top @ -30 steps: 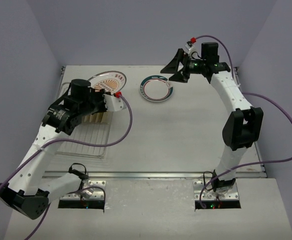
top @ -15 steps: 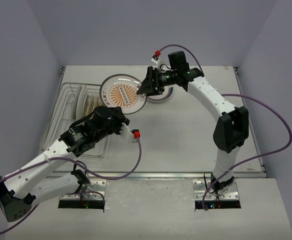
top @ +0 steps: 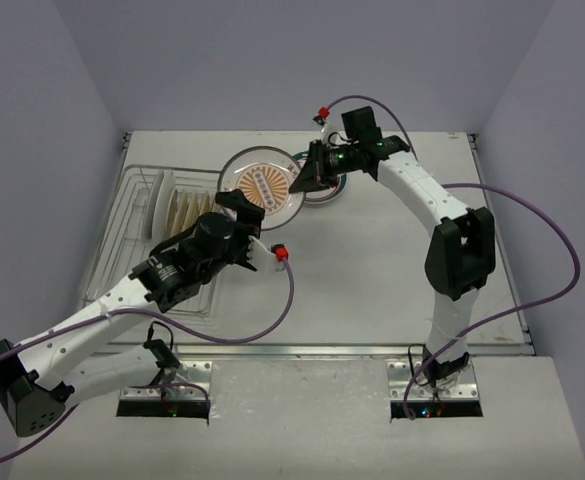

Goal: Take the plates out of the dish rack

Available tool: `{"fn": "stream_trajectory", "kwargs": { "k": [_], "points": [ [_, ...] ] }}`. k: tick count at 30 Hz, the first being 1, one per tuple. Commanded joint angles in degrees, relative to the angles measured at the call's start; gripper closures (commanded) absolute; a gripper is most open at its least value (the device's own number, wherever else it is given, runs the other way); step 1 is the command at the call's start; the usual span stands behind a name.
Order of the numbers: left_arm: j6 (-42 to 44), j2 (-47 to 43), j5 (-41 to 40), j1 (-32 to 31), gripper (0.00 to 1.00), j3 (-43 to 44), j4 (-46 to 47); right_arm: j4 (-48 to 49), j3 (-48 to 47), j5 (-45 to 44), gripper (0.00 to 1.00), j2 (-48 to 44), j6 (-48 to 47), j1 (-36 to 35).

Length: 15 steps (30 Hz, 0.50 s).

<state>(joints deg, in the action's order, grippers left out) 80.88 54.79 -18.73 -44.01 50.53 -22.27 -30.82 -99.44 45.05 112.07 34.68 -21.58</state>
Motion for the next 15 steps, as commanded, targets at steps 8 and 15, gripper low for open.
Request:
{"fn": "stream_trajectory", "kwargs": {
  "k": [8,15],
  "points": [
    [-38.2,7.6,-0.8,11.0,0.0,21.7,-4.1,3.0,-14.6,-8.1,1.0,18.2,-0.5,16.3],
    [-58.3,10.5,6.3,22.8,0.0,30.5,-15.7,4.3,-21.6,-8.6,1.0,27.2,0.5,16.3]
  ]
}}
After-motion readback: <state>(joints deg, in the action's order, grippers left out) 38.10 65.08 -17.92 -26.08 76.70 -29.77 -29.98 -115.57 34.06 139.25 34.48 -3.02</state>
